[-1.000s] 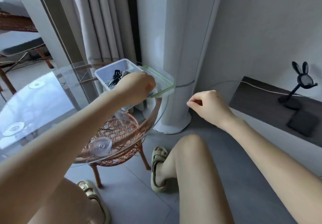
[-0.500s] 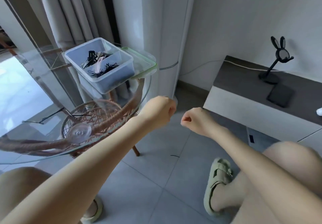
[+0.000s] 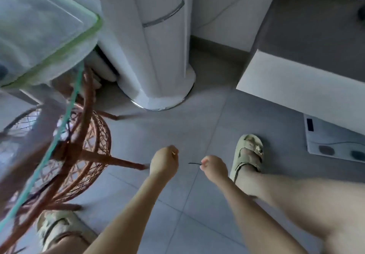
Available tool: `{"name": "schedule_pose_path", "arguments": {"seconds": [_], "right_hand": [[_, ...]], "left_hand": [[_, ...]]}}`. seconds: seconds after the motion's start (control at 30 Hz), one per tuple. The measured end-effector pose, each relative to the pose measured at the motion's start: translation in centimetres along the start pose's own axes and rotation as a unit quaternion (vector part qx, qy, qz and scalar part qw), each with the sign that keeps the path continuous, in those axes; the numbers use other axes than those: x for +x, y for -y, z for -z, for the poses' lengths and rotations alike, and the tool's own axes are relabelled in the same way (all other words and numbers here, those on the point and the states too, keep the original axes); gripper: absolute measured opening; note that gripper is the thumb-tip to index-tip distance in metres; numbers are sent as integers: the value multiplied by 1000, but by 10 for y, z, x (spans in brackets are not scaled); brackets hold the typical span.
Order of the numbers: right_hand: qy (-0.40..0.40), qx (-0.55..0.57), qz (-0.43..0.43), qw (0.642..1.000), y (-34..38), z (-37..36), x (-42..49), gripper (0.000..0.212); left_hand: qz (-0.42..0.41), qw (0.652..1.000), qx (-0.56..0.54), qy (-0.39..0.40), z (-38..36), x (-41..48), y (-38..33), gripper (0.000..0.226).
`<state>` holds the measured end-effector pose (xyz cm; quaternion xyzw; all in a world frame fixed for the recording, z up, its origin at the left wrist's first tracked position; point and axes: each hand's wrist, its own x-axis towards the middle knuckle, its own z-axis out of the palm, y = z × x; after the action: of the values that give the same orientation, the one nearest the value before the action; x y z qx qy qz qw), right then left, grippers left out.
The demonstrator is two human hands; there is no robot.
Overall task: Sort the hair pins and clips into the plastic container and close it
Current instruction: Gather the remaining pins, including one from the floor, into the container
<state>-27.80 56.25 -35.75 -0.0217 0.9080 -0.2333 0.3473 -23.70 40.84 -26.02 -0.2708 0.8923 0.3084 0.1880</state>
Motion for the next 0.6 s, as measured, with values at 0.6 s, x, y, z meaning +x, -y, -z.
{"name": "schedule_pose_path", "arguments": {"seconds": [0.6], "right_hand": [[-47, -135, 14, 990, -22, -67, 69, 22]], "left_hand": [[92, 994, -45, 30, -33, 27, 43, 26]]}}
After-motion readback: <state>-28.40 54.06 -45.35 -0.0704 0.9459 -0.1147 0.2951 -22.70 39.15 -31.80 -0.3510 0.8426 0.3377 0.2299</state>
